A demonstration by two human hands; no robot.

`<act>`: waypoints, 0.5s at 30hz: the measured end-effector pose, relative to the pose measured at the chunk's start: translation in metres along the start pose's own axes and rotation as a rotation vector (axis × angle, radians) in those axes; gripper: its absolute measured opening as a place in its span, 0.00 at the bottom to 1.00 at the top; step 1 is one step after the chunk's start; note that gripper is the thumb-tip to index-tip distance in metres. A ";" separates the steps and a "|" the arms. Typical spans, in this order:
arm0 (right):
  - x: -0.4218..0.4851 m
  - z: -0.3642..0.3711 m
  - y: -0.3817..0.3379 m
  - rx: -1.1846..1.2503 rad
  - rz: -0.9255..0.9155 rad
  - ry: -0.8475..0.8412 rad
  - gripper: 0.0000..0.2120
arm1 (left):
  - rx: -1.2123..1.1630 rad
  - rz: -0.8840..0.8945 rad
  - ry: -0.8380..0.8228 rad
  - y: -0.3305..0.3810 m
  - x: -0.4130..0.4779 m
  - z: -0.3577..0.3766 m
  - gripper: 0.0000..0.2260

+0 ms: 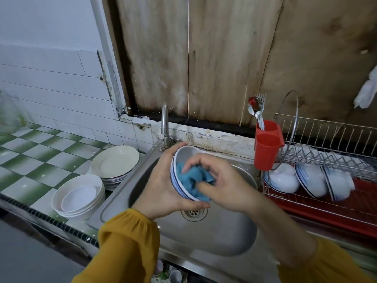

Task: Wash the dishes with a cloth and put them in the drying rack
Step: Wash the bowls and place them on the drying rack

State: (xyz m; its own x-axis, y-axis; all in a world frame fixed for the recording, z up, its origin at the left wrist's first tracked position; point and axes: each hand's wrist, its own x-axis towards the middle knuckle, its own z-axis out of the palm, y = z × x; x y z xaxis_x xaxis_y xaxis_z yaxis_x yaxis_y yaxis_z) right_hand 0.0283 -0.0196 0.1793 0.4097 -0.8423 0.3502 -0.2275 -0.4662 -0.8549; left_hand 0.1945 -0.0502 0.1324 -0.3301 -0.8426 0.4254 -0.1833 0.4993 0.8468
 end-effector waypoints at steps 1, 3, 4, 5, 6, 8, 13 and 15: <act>0.000 -0.009 0.000 -0.086 0.013 -0.129 0.22 | 0.034 0.016 -0.020 -0.001 0.001 -0.006 0.53; 0.003 -0.027 0.005 -0.379 -0.001 -0.316 0.19 | 0.095 0.052 -0.025 -0.002 0.000 -0.010 0.53; 0.006 -0.032 0.009 -0.524 -0.071 -0.300 0.17 | 0.096 0.054 -0.020 -0.001 -0.001 -0.009 0.52; 0.010 -0.036 0.015 -0.618 -0.147 -0.209 0.16 | 0.081 0.051 -0.013 0.001 -0.002 -0.007 0.51; 0.013 -0.038 0.020 -0.656 -0.201 -0.099 0.16 | 0.065 0.050 -0.006 0.002 -0.002 -0.005 0.51; 0.014 -0.034 0.027 -0.652 -0.246 0.045 0.16 | 0.052 0.059 0.000 0.003 -0.001 -0.003 0.49; -0.001 -0.008 0.039 -0.626 -0.263 -0.140 0.15 | 0.031 0.032 -0.005 -0.002 0.003 -0.010 0.50; -0.002 -0.012 0.031 -0.289 -0.095 -0.227 0.18 | -0.012 0.024 -0.004 -0.005 0.002 -0.010 0.47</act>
State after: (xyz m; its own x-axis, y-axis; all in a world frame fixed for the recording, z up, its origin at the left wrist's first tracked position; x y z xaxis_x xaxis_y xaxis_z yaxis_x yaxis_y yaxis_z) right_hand 0.0096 -0.0361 0.1565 0.6188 -0.7254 0.3015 -0.4055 -0.6236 -0.6683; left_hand 0.2044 -0.0566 0.1322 -0.3376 -0.8299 0.4442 -0.1646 0.5167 0.8402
